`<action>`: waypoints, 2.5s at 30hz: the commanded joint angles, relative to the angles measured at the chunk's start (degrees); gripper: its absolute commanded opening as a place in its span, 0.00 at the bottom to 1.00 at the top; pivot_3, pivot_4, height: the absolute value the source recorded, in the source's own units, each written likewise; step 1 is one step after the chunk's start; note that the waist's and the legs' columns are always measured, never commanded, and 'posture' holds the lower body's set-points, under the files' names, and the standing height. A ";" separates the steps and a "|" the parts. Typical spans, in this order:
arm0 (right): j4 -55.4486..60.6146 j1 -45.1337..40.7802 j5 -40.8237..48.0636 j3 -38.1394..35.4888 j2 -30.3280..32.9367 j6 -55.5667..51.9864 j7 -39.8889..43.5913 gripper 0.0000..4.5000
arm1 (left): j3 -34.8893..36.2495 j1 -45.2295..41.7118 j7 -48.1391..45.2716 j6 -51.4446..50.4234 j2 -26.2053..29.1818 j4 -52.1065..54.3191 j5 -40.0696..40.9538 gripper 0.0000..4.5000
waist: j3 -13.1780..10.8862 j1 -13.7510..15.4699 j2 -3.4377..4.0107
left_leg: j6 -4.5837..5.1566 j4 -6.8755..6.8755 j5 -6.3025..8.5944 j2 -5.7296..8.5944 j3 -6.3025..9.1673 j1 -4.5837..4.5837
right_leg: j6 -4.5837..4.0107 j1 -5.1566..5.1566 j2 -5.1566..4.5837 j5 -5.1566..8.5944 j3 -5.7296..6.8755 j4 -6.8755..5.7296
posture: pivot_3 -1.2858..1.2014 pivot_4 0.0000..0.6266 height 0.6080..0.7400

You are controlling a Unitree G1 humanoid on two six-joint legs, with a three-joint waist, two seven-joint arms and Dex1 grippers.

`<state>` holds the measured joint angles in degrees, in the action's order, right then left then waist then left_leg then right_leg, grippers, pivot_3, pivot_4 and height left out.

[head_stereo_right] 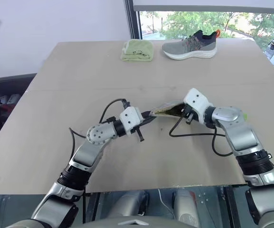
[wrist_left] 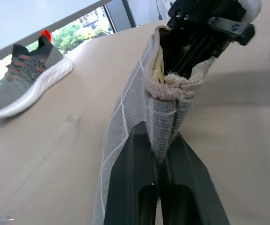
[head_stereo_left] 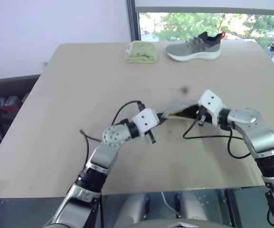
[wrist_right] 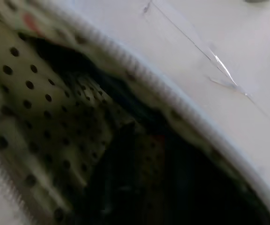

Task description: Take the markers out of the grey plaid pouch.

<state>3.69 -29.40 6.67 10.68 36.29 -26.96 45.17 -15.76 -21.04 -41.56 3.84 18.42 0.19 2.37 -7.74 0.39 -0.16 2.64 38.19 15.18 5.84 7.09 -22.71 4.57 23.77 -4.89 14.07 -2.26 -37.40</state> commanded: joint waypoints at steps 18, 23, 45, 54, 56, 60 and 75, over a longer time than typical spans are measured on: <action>-9.39 -6.99 -10.64 9.12 -2.57 7.90 4.78 0.64 | 0.49 -0.80 -3.34 -7.80 -2.01 5.55 7.12 0.00 | 0.00 -0.13 0.00 | 0.00 0.00 0.00 0.00 0.00 0.00 | 0.00 0.00 0.02 0.00 0.00 0.00 | 0.52 0.24 1.00; -14.94 -7.99 -14.87 10.27 -1.12 12.87 4.52 0.58 | 0.80 -1.13 -3.37 -8.15 -2.16 5.26 7.08 0.00 | 0.00 -0.10 0.00 | 0.00 0.00 0.00 0.01 -0.01 0.00 | 0.00 0.00 0.04 0.00 0.01 0.02 | 0.52 0.24 1.00; 12.31 -1.95 7.49 -9.21 0.02 -18.77 7.88 0.07 | -0.75 -0.90 -1.91 -4.80 -0.24 1.67 1.45 0.00 | 0.03 -0.12 -0.06 | 0.00 -0.04 0.01 -0.04 0.04 -0.03 | -0.01 -0.01 -0.07 0.00 -0.01 0.09 | 0.52 0.24 1.00; 17.26 1.77 18.00 -12.96 2.99 -34.80 7.24 0.07 | -0.08 -1.60 1.13 -1.79 0.23 -1.94 -2.84 0.00 | 0.02 0.57 -0.06 | 0.00 -0.04 0.01 0.00 0.06 -0.07 | -0.01 0.00 -0.12 0.00 0.04 0.13 | 0.52 0.24 1.00; 17.91 3.55 17.90 -11.80 5.79 -33.66 7.84 0.07 | 0.69 -2.08 2.73 -1.48 0.18 -3.05 -3.81 0.00 | 0.02 0.52 -0.06 | 0.01 -0.03 0.02 0.01 0.10 -0.12 | -0.01 -0.02 -0.13 0.00 0.11 0.22 | 0.52 0.24 1.00; 16.39 5.39 16.31 -11.67 9.25 -29.98 7.05 0.07 | 2.07 -2.36 5.99 -0.82 0.48 -4.89 -5.59 0.00 | 0.02 0.23 -0.06 | 0.02 -0.04 0.02 -0.02 0.04 -0.09 | -0.01 -0.01 -0.11 0.00 0.04 0.19 | 0.52 0.24 1.00; 2.54 10.25 7.71 -12.55 22.45 -17.59 5.73 0.29 | 8.91 0.50 17.27 -3.74 2.68 -3.90 -9.00 0.00 | 0.00 0.29 -0.09 | 0.02 -0.04 0.02 -0.02 -0.02 -0.05 | 0.00 0.00 -0.12 0.00 -0.01 0.12 | 0.52 0.24 1.00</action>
<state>6.04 -18.68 15.62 -1.12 57.24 -46.85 50.77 -8.98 -21.12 -25.08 0.22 20.25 -6.11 -6.68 -7.74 0.68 -0.24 2.65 38.12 15.20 5.81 7.04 -22.76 4.57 23.79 -5.00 14.06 -2.31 -37.28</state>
